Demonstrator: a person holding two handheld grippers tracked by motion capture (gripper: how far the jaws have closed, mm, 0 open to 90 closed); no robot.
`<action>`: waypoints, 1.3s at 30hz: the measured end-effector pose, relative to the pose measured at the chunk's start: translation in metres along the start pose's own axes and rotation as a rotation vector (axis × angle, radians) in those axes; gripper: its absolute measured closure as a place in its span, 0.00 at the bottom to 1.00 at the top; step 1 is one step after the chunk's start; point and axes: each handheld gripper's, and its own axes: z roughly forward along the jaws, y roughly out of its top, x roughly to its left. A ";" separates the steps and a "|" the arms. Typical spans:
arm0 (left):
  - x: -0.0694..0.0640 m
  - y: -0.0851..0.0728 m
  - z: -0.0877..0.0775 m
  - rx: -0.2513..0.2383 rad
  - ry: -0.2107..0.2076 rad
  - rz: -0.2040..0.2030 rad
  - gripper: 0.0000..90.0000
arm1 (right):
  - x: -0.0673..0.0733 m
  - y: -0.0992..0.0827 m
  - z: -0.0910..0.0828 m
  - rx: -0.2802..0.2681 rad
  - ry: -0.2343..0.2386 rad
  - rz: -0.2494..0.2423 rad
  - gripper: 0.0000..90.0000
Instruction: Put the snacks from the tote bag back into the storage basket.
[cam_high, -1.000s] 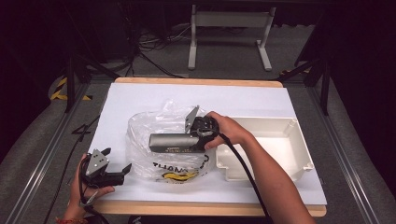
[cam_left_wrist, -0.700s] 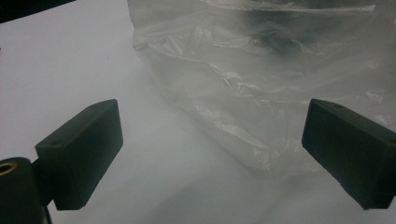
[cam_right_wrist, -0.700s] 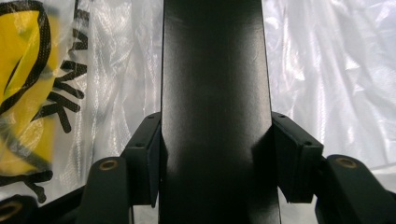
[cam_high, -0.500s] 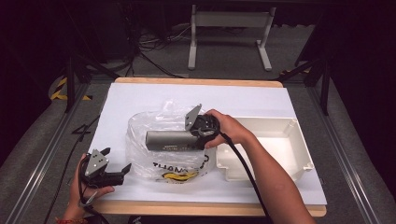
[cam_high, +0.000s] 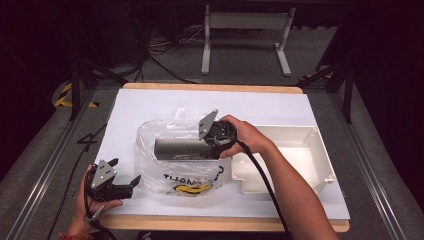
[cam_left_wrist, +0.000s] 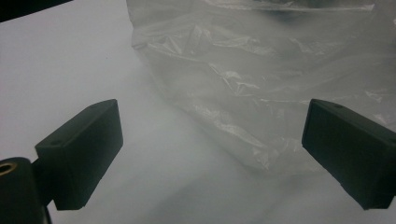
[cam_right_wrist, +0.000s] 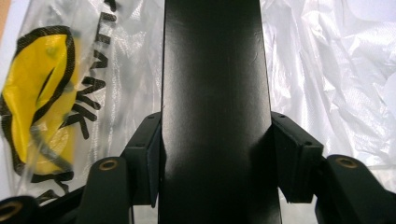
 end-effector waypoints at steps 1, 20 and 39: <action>0.000 0.000 0.000 0.000 0.000 0.000 0.07 | 0.000 0.000 -0.001 -0.001 -0.002 -0.001 0.48; 0.000 0.000 0.001 0.009 -0.005 0.001 0.07 | 0.008 -0.003 -0.025 -0.007 -0.001 -0.045 0.48; 0.000 0.000 0.001 0.012 -0.003 0.004 0.07 | 0.012 -0.023 -0.055 -0.020 -0.026 -0.039 0.48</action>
